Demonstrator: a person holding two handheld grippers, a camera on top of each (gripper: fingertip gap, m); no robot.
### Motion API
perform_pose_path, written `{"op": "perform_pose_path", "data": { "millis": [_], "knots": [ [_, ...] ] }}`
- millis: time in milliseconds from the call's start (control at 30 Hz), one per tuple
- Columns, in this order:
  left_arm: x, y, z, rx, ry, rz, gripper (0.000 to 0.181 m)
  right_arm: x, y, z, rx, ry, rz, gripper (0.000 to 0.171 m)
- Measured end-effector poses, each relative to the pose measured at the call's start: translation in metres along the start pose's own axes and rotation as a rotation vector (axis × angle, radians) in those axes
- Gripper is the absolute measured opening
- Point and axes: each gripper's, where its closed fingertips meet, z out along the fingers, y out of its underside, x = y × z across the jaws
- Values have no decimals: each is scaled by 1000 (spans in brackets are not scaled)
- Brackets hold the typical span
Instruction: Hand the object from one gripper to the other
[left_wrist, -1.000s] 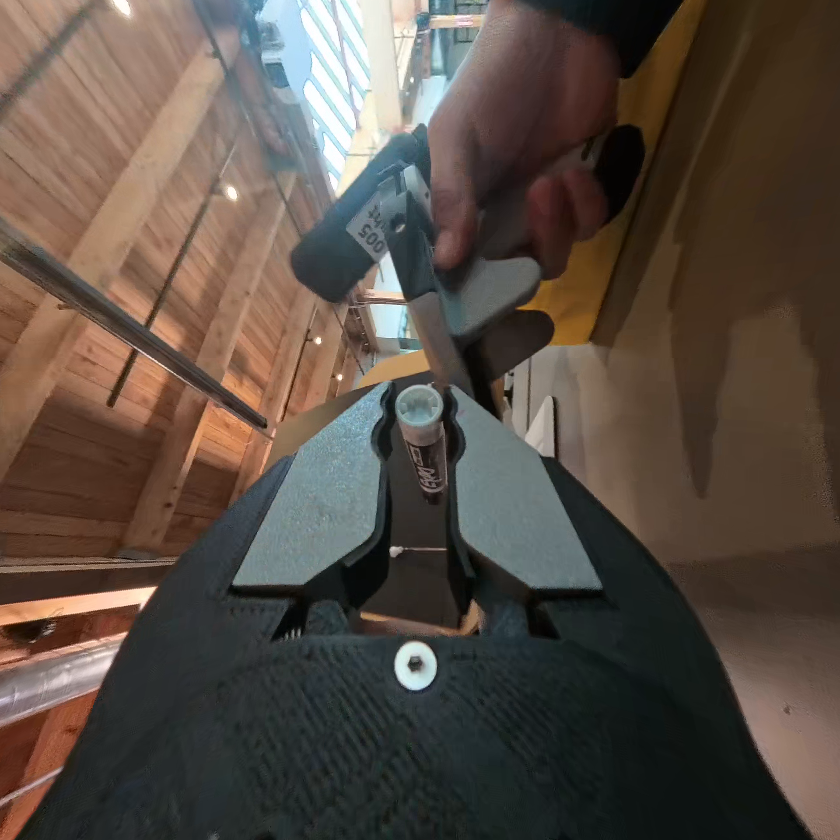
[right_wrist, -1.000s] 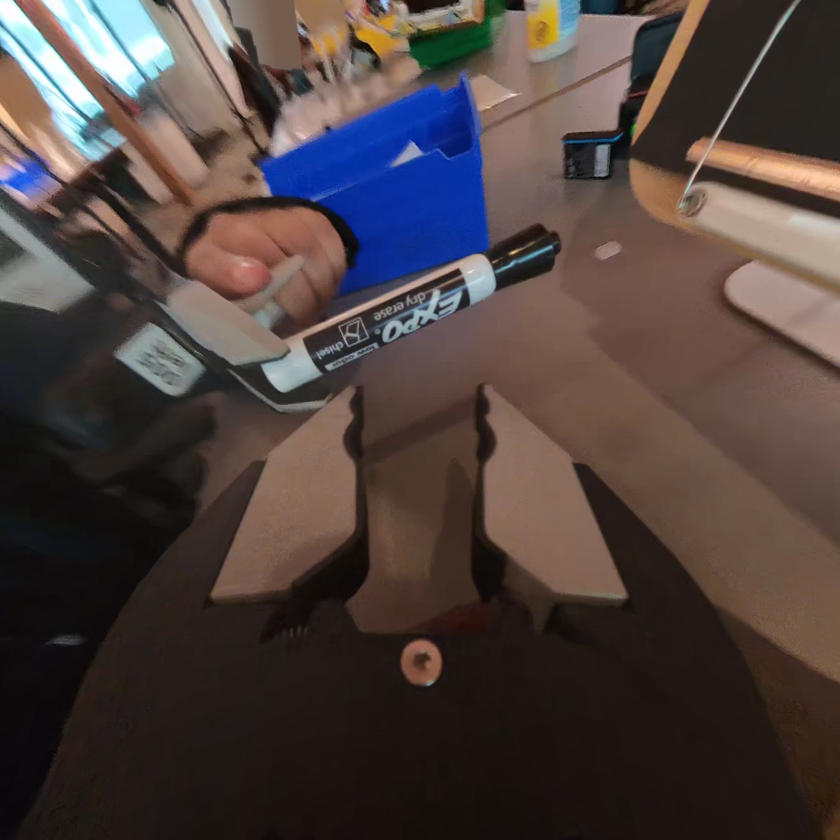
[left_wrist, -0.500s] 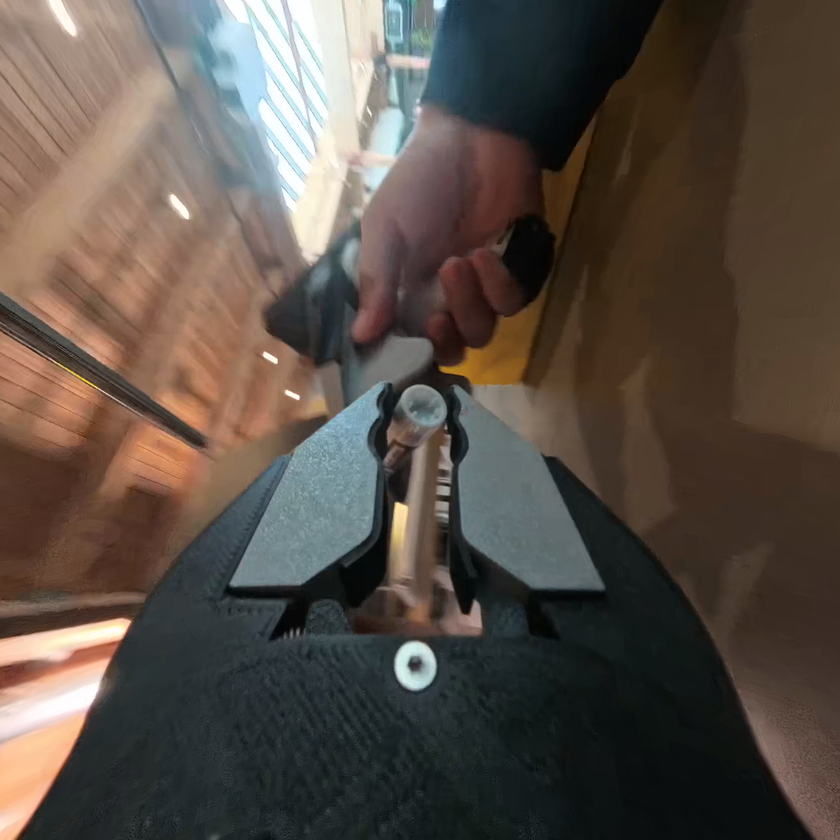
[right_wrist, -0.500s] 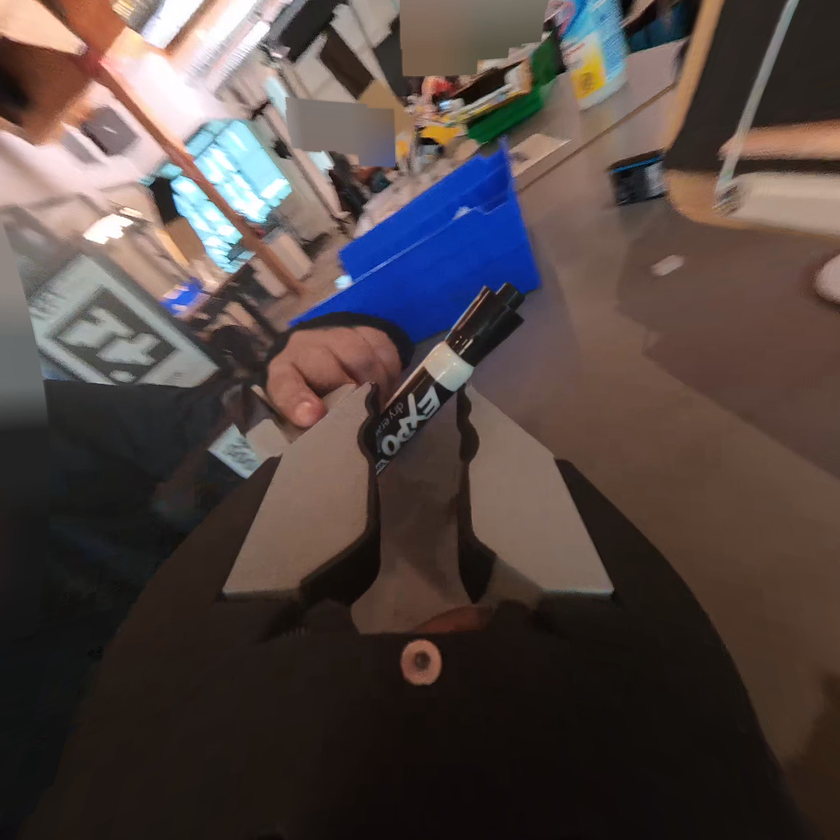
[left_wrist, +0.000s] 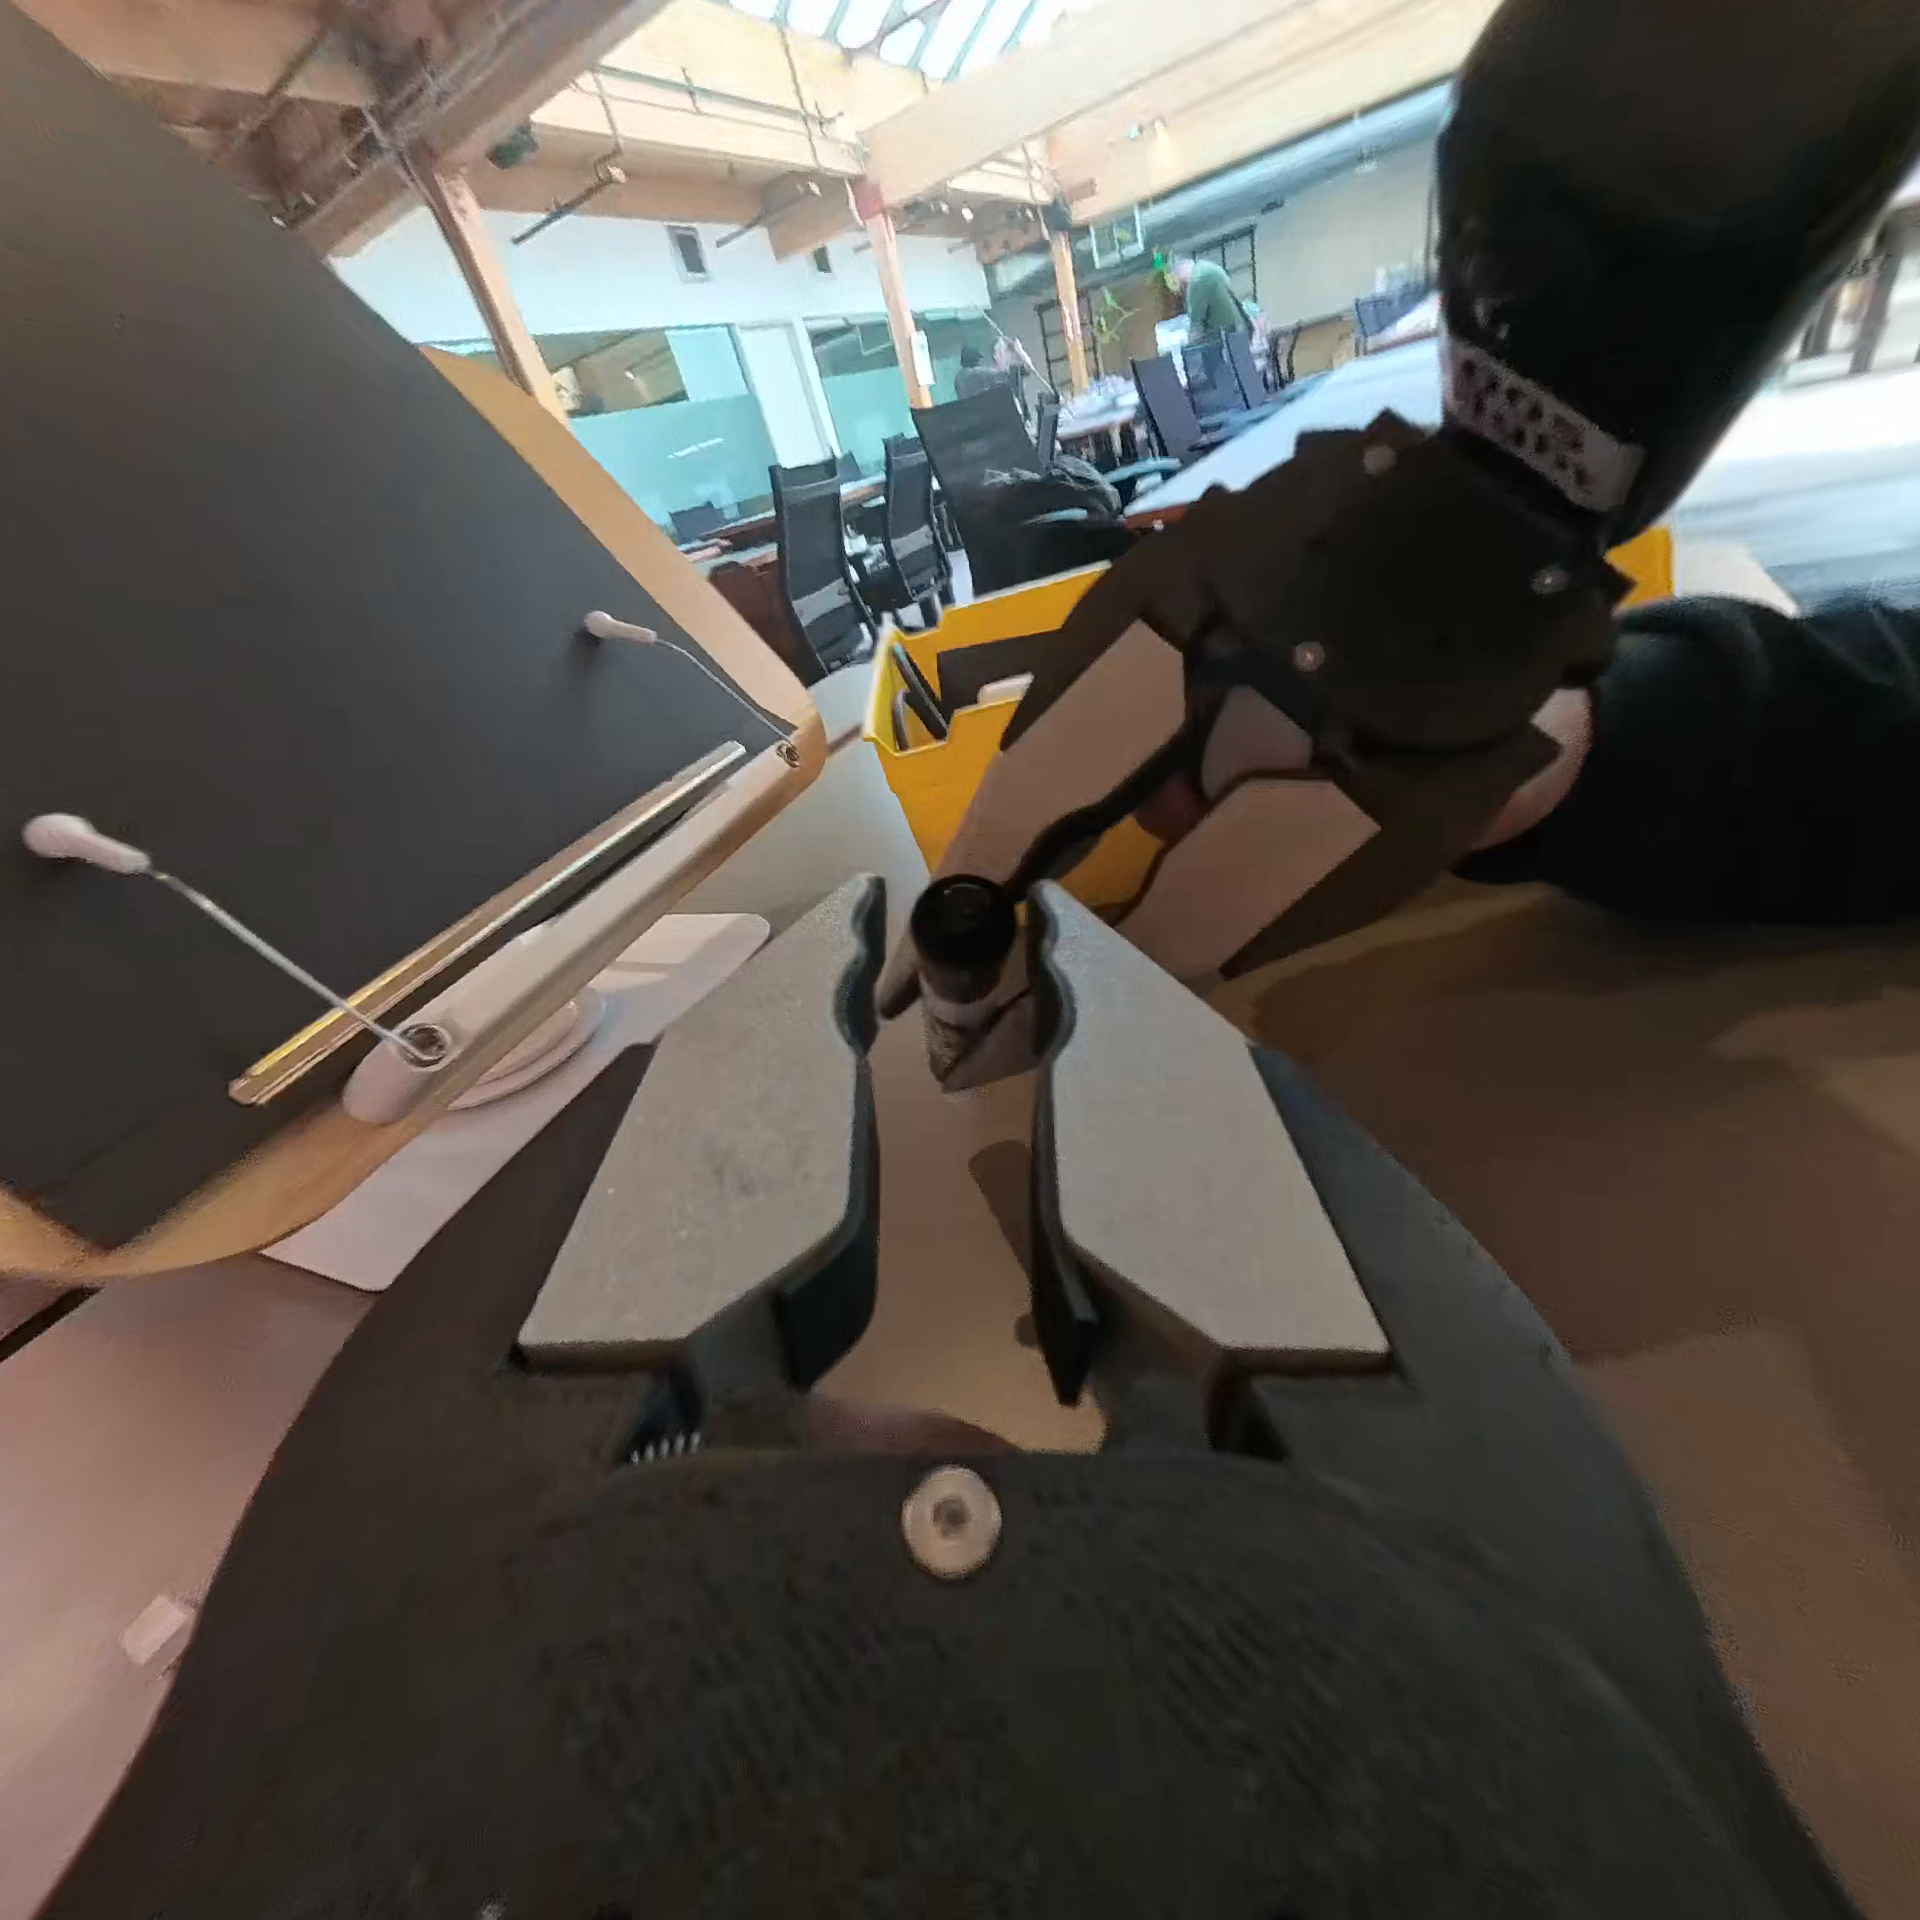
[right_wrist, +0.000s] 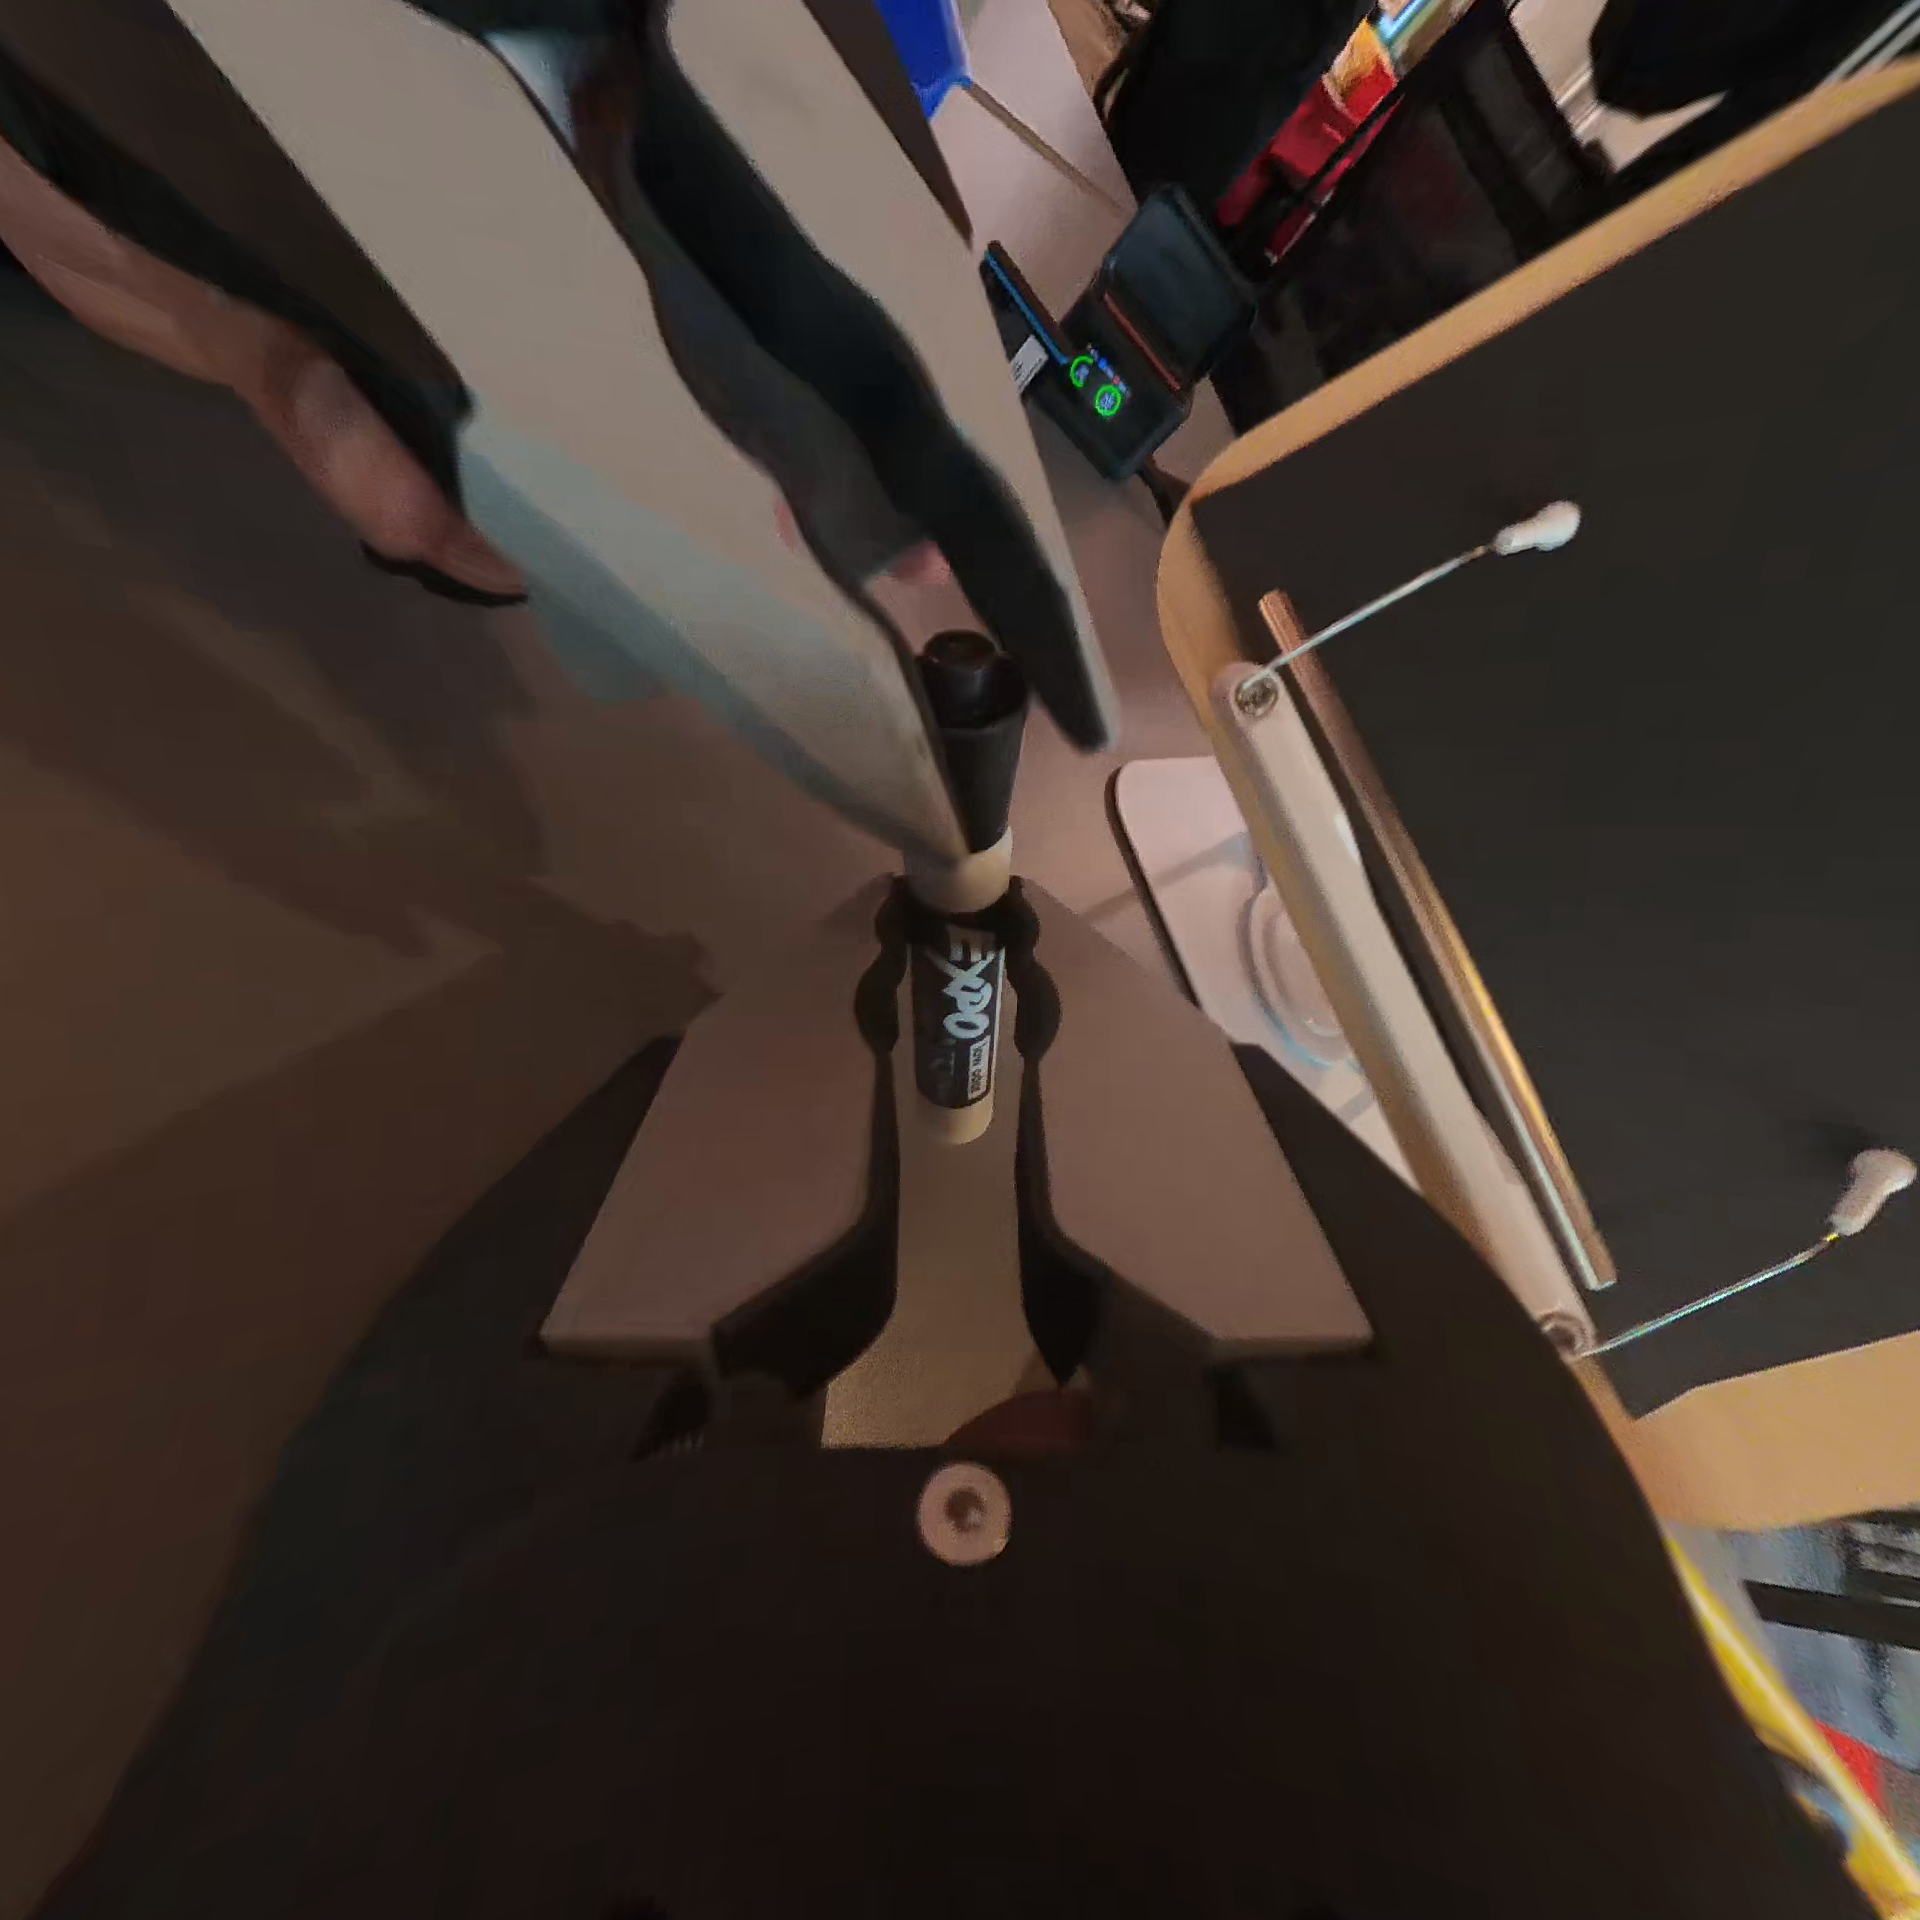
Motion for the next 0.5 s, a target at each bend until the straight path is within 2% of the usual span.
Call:
{"op": "perform_pose_path", "data": {
  "millis": [67,200,267,367,500],
  "knots": [
    [2,9,4,-56,-10,57,16,-2,-4,2,-4,8,-20,14],
    [0,9,2,-88,-27,173,16,1,0,3,-11,25,-20,17],
    [-4,-2,-3,-56,-105,378,17,4,10,0,-45,-11,39,24],
    [1,-17,-10,11,-201,731,17,9,12,-9,6,-128,281,34],
    [18,-32,-15,113,-278,1088,17,27,-20,-37,276,-376,740,38]
  ]
}}
